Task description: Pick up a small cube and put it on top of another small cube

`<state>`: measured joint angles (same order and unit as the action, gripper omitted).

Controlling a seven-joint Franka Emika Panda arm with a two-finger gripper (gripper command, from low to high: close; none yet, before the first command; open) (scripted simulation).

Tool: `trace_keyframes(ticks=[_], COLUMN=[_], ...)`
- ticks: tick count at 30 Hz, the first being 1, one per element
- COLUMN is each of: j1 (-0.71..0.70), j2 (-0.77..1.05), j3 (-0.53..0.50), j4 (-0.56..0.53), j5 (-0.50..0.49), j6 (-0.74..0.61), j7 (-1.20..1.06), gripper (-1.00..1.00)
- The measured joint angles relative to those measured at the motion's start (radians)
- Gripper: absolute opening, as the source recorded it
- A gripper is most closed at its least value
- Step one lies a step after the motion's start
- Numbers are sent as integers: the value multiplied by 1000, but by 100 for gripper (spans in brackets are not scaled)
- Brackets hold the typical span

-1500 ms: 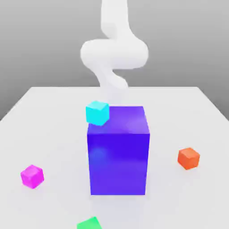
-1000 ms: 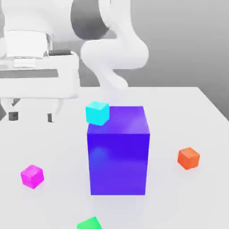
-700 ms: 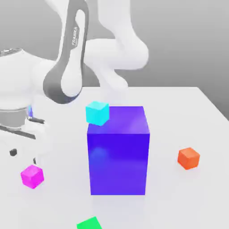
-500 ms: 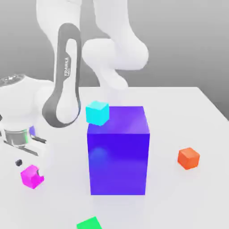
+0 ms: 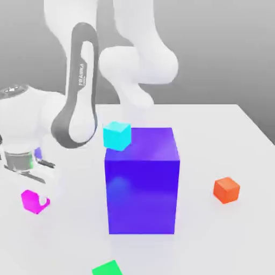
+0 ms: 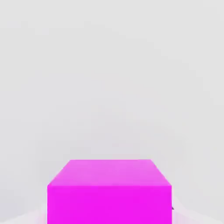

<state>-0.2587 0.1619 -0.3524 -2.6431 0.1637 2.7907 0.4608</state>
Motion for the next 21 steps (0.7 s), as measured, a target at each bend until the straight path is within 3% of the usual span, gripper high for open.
trace_keyframes(ticks=[13, 17, 18, 21], j1=[212, 220, 219, 219], j2=[78, 198, 220, 220], j3=[259, 285, 288, 288], j4=[324, 352, 354, 354], j5=[-121, -112, -110, -110], j6=[-234, -141, -121, -121], j7=[-220, -246, -249, -249], gripper=[-100, -100, 100, 100])
